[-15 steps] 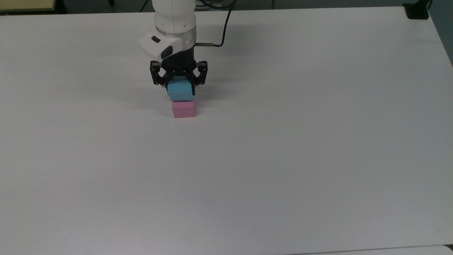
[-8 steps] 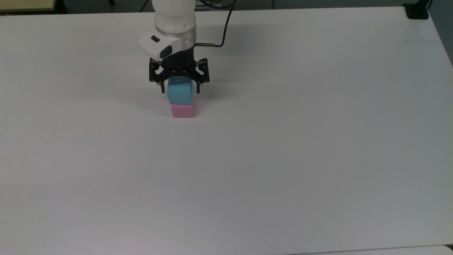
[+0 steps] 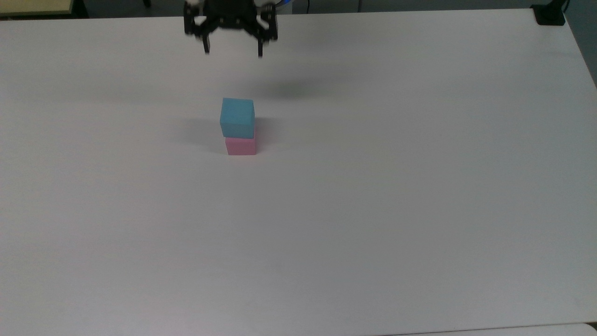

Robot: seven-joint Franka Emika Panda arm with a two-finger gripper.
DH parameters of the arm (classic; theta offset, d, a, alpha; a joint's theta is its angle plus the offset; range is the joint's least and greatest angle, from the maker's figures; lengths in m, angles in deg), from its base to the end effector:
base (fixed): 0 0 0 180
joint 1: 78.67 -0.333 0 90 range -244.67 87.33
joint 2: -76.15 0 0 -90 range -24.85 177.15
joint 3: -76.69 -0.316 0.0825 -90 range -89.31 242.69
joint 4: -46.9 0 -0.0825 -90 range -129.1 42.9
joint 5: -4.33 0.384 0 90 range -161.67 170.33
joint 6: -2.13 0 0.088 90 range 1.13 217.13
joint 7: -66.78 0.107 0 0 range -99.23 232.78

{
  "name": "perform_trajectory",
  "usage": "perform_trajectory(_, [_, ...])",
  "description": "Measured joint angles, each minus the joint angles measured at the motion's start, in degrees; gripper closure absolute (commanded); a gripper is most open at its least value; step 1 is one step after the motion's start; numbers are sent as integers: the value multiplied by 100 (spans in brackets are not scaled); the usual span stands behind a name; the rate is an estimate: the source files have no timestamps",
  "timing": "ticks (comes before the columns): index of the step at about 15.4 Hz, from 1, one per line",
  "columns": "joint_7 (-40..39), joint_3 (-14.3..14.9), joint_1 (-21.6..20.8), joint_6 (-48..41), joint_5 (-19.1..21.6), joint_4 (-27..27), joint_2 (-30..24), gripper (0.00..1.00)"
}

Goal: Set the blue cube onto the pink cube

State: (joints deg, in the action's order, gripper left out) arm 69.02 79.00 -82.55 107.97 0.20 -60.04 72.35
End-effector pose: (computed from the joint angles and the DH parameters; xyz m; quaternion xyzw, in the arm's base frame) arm 0.5470 0.0088 0.5442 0.9992 0.0032 0.0246 0.0328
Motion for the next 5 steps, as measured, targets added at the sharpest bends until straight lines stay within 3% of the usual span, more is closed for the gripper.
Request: perform_trajectory(5, [7, -1, -6, -1275, 26, 856, -76, 0])
